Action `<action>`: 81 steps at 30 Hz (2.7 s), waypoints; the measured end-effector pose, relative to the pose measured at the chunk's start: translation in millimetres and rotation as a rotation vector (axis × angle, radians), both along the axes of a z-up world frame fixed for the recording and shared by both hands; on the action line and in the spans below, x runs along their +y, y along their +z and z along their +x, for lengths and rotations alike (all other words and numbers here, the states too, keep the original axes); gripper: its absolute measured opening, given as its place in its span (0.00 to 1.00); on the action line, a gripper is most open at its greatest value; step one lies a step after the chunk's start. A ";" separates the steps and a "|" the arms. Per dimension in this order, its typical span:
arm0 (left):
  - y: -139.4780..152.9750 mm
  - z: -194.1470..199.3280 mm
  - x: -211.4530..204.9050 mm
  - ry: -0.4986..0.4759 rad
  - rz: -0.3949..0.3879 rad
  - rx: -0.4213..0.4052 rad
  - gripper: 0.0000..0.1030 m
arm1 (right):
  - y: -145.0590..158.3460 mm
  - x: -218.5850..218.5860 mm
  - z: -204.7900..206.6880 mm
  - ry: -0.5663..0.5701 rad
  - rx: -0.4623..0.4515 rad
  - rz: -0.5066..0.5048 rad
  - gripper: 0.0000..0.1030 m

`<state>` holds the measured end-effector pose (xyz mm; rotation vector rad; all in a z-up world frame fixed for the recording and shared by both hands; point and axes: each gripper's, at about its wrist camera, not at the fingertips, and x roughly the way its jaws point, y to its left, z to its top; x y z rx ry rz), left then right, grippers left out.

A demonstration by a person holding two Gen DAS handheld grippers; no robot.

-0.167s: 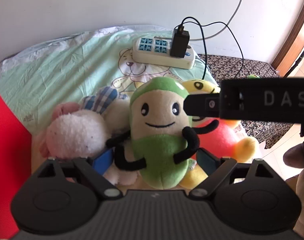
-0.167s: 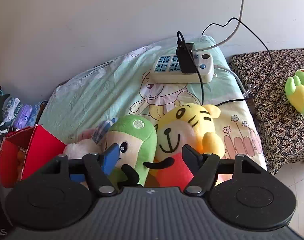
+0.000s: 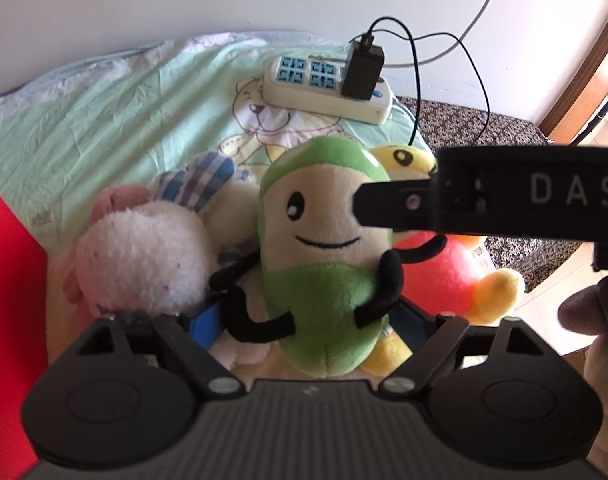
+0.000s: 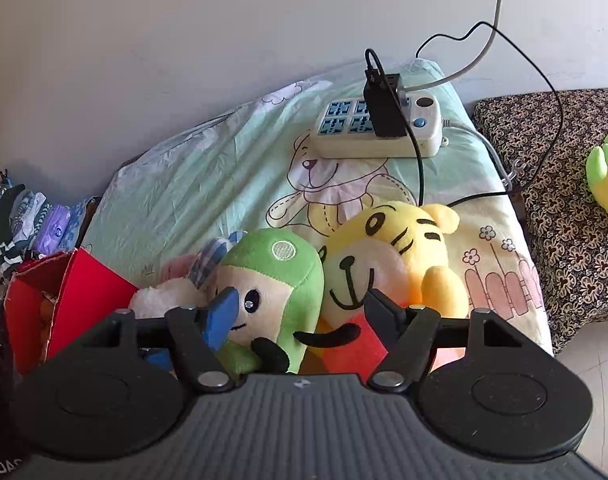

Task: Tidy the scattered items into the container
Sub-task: 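Grasp the green-and-white bean plush with the left gripper and lift it, then carry the bean plush with the left gripper over the red box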

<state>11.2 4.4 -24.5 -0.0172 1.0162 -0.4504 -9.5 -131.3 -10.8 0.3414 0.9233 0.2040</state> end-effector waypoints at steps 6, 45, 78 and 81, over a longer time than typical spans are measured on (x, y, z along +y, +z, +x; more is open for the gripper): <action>-8.3 0.7 2.4 -0.006 0.007 0.000 0.70 | -10.7 7.8 6.7 0.014 0.012 0.030 0.71; 84.6 -67.0 45.7 0.033 0.016 -0.336 0.60 | 52.9 34.4 -39.2 0.144 -0.255 0.229 0.53; 46.4 -26.7 386.4 0.229 0.291 -0.209 0.63 | -6.0 373.1 19.8 0.225 0.093 0.430 0.51; 39.3 -28.6 394.6 0.227 0.281 -0.199 0.68 | -17.2 376.9 27.2 0.193 0.168 0.457 0.50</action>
